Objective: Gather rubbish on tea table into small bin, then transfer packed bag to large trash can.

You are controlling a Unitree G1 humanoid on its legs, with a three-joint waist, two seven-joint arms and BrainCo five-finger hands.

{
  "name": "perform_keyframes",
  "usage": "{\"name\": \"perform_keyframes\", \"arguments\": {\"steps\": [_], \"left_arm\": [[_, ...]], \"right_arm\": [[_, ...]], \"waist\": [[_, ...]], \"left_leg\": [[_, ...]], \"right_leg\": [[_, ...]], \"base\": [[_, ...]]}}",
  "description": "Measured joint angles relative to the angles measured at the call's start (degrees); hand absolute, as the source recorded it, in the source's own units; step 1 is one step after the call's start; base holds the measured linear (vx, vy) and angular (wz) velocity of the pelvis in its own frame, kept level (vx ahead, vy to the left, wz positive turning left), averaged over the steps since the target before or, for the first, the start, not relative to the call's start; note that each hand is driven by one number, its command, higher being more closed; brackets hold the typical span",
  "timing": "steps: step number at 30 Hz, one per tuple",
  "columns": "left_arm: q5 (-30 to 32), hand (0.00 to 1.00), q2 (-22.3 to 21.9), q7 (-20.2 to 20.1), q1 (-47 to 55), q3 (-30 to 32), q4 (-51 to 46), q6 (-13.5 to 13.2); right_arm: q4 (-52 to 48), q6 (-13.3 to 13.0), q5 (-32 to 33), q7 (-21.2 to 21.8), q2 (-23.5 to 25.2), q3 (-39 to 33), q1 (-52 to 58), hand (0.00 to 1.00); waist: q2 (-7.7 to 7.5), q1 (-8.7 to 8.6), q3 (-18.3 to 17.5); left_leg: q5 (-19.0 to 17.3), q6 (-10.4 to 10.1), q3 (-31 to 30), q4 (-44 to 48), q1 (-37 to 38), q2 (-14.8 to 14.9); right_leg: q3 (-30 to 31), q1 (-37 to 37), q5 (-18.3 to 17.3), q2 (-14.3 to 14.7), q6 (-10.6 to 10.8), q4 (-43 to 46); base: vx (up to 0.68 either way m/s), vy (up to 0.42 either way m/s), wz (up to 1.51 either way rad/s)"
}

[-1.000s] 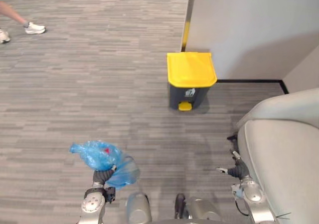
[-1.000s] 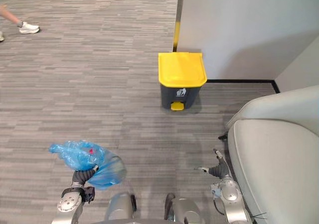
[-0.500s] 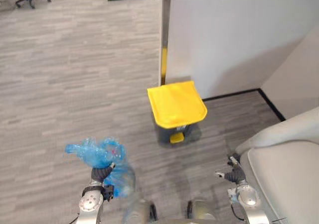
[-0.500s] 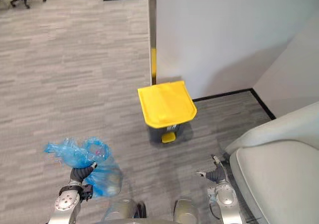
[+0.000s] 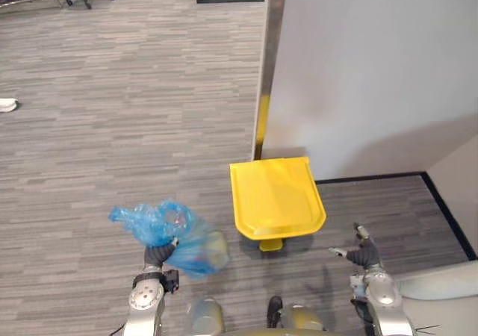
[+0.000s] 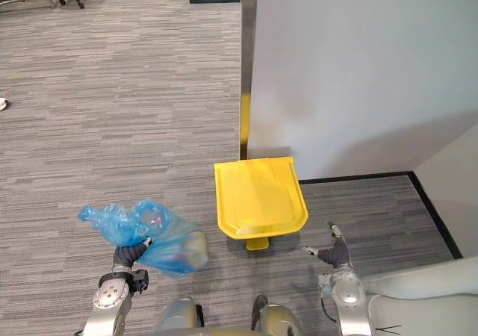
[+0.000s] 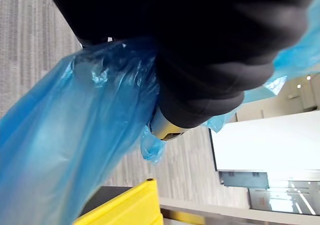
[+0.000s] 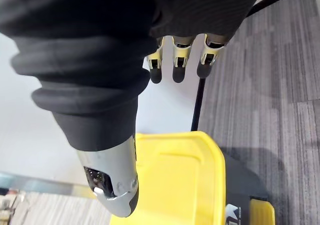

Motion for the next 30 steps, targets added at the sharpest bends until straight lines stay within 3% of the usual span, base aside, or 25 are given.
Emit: {"name": "perform_keyframes", "arguments": {"steps": [1, 3, 5, 8, 14, 19, 22, 23, 24, 25, 27, 30], "left_arm": [[0.0, 1.00, -0.1, 0.0, 0.1, -0.1, -0.1, 0.0], [-0.1, 1.00, 0.2, 0.0, 0.4, 0.0, 0.3, 0.0], [0.0, 1.00, 0.3, 0.0, 0.3, -0.3, 0.3, 0.0], [0.0, 1.00, 0.5, 0.0, 1.0, -0.3, 0.4, 0.0], [0.0, 1.00, 1.1, 0.0, 1.5, 0.2, 3.0, 0.1], [0.0, 1.00, 2.5, 0.0, 2.9, 0.7, 3.5, 0.1], [0.0, 1.00, 2.5, 0.0, 3.3, 0.4, 3.2, 0.1], [0.0, 1.00, 2.4, 0.0, 3.1, 0.0, 3.1, 0.2], [0.0, 1.00, 2.4, 0.0, 3.1, -0.1, 3.1, 0.2], [-0.1, 1.00, 2.9, 0.2, 3.0, -0.7, 3.1, 0.4], [-0.1, 1.00, 4.3, 0.3, 2.5, -2.3, 3.0, 0.6], [-0.1, 1.00, 6.0, 0.2, -1.2, -4.0, 3.6, 0.7]], "right_arm": [[0.3, 0.2, 0.3, 0.0, -0.1, -1.0, 0.5, 0.00], [2.0, 0.7, 0.5, 0.0, 1.2, -2.3, 0.7, 0.00], [2.1, 1.1, 1.5, 0.0, 2.6, -2.6, 2.4, 0.00], [2.6, 1.3, 1.5, 0.0, 2.8, -2.8, 2.3, 0.00], [7.5, 1.6, 1.5, -0.1, 2.6, -4.2, 0.3, 0.00], [11.0, 1.9, 1.5, -0.1, 1.2, -4.2, -1.9, 0.00], [11.0, 2.0, 1.4, -0.1, 1.1, -4.2, -1.8, 0.00], [9.7, 2.2, 1.5, -0.3, 1.1, -4.2, -1.5, 0.00], [9.2, 2.2, 1.5, -0.3, 1.1, -4.2, -1.4, 0.00], [8.2, 2.1, 1.5, -0.6, 1.4, -4.2, -0.6, 0.00], [7.4, 2.3, 1.5, -0.8, 2.2, -4.2, 0.6, 0.00], [7.2, 2.4, 1.5, -1.1, 2.1, -4.3, 0.8, 0.00]], "waist": [[1.35, -0.23, -0.7], [1.17, -0.21, -1.0], [0.14, -0.12, -1.6], [0.10, -0.16, -1.7], [0.41, -0.23, -2.3], [0.69, -0.15, -2.5], [0.96, -0.20, -2.3], [1.18, -0.37, -0.9], [1.12, -0.48, -0.5], [1.07, -0.97, 0.8], [-0.13, -1.32, 1.9], [-2.42, -1.71, 4.5]], "left_leg": [[5.9, 0.6, 1.3, -8.6, 0.2, 0.3], [4.3, -0.6, 1.8, -10.9, 2.0, -0.1], [4.3, -0.6, 2.6, -13.0, 3.5, -2.0], [4.3, -0.6, 3.8, -14.5, 5.3, -2.6], [4.3, -0.6, 5.9, -17.2, 6.4, -2.1], [4.0, -0.4, 7.5, -17.8, 5.5, -2.1], [0.3, 0.4, 6.9, -13.5, 4.1, -1.0], [-3.2, 1.2, 5.9, -10.5, 4.3, -0.8], [-3.7, 1.4, 5.5, -10.2, 4.8, -1.2], [-4.6, 2.9, 4.6, -8.3, 6.0, -2.0], [-7.0, 3.8, 3.7, -5.2, 7.4, -2.2], [-10.5, 3.8, 2.1, -0.4, 7.9, -3.6]], "right_leg": [[-0.1, 0.0, -1.0, 0.6, 1.5, 0.1], [0.9, 0.0, -1.9, 0.3, 2.8, 0.9], [1.6, 0.3, -2.4, -1.3, 3.6, 0.8], [2.7, 0.9, -2.6, -1.9, 3.9, 0.5], [4.8, -0.2, -2.2, -0.7, 4.1, -0.3], [7.9, -1.8, 0.8, 0.2, 4.4, -3.1], [8.2, -3.7, -0.3, 0.2, 5.4, 1.8], [7.4, -7.8, -1.8, -0.8, 6.6, 13.9], [7.2, -9.4, -1.8, -1.3, 6.7, 17.8], [6.1, -14.8, -4.0, -2.3, 7.3, 28.3], [4.7, -18.6, -4.8, -3.0, 6.4, 26.0], [-0.5, -22.4, 0.4, -4.2, 8.6, 9.3]], "base": [[0.18, 0.119, -0.06], [0.17, 0.153, -0.07], [0.15, 0.134, -0.05], [0.06, 0.055, -0.14], [0.01, -0.019, -0.22], [-0.02, 0.028, -0.32], [-0.07, 0.083, -0.11], [-0.11, 0.087, -0.10], [-0.10, 0.090, 0.09], [0.01, 0.059, 0.22], [0.04, 0.042, 0.31], [0.06, -0.039, 0.49]]}}
